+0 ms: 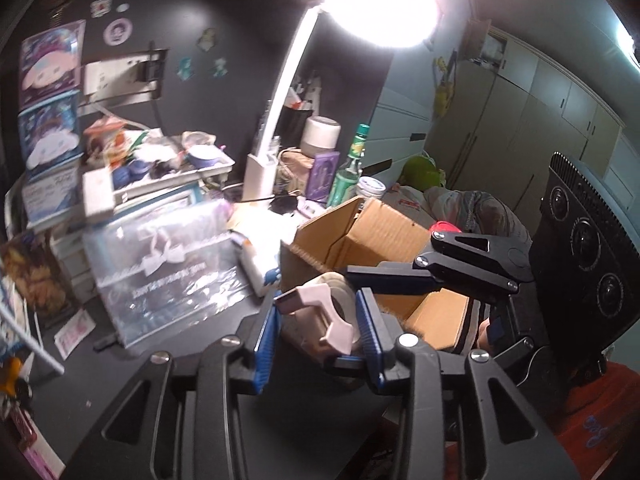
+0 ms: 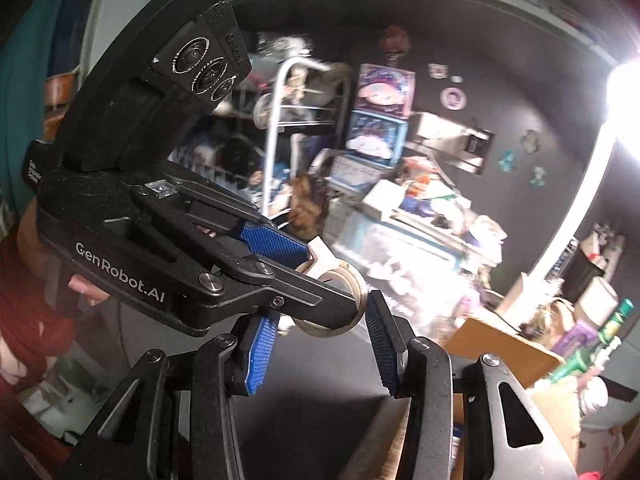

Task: Organize objects
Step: 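Carry the tape roll into the box and release it, then move the right gripper back to the white plush toy and grasp it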

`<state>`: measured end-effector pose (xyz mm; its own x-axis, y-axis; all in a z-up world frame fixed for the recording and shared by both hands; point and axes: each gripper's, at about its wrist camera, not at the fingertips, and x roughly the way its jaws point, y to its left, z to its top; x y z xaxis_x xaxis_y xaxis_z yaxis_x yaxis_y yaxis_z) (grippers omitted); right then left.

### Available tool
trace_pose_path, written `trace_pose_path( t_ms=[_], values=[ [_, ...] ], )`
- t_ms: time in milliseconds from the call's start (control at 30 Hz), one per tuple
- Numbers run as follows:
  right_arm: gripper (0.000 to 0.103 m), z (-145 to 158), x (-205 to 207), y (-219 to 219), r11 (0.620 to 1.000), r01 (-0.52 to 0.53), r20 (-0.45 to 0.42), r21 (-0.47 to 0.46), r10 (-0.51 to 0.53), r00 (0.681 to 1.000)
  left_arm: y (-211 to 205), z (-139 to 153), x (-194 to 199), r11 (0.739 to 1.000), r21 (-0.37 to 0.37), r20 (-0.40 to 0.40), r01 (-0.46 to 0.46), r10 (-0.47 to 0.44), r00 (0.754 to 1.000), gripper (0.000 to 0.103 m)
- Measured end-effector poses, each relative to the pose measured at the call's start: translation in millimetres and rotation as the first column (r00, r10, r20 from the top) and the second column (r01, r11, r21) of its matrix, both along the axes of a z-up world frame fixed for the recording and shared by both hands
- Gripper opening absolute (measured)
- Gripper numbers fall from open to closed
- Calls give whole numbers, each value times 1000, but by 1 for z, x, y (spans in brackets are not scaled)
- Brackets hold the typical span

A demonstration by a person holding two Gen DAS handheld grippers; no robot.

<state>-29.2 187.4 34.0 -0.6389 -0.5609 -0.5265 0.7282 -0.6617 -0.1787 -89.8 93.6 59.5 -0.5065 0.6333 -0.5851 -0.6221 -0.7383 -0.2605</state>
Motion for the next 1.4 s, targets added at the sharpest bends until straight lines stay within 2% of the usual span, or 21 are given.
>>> trace_pose_path(
  t_ms=[133,333,533,567,600,633,667,700,800,1133,1267,1400],
  values=[
    [40,10,-12,29,998,67,13,1,-67,998,36,6,-13,999,-23,-3,39,-39,999,34],
    [40,10,-31,71,988,155,39,17,-155,987,87,4,-37,993,-50,36,107,-106,994,34],
    [40,1,-54,103,979,201,127,24,-203,971,121,-6,-53,986,-107,78,131,-123,989,34],
    [40,-1,-57,106,978,207,140,29,-209,968,125,-7,-55,985,-113,83,131,-122,989,39],
    [40,-3,-58,109,977,211,148,32,-213,966,127,-8,-56,984,-120,85,128,-119,989,54],
    [41,-4,-61,110,976,217,157,36,-220,963,128,-8,-57,985,-126,77,120,-111,991,63],
    [47,-6,-64,112,973,225,164,42,-229,960,128,-7,-55,985,-130,66,112,-104,992,74],
    [54,-7,-66,115,972,232,166,44,-236,957,127,-5,-54,985,-135,51,104,-98,994,77],
    [56,-8,-67,119,969,243,160,44,-247,956,121,-2,-52,986,-144,34,85,-80,996,82],
    [57,-3,-61,109,971,234,151,51,-239,959,75,10,-37,992,-124,-24,4,-7,1000,83],
    [57,2,-51,89,981,195,146,24,-196,970,37,13,-23,990,-122,-72,-75,66,995,86],
    [57,3,-35,53,993,118,135,0,-117,984,-10,7,-12,978,-103,-87,-184,175,981,86]
  ],
)
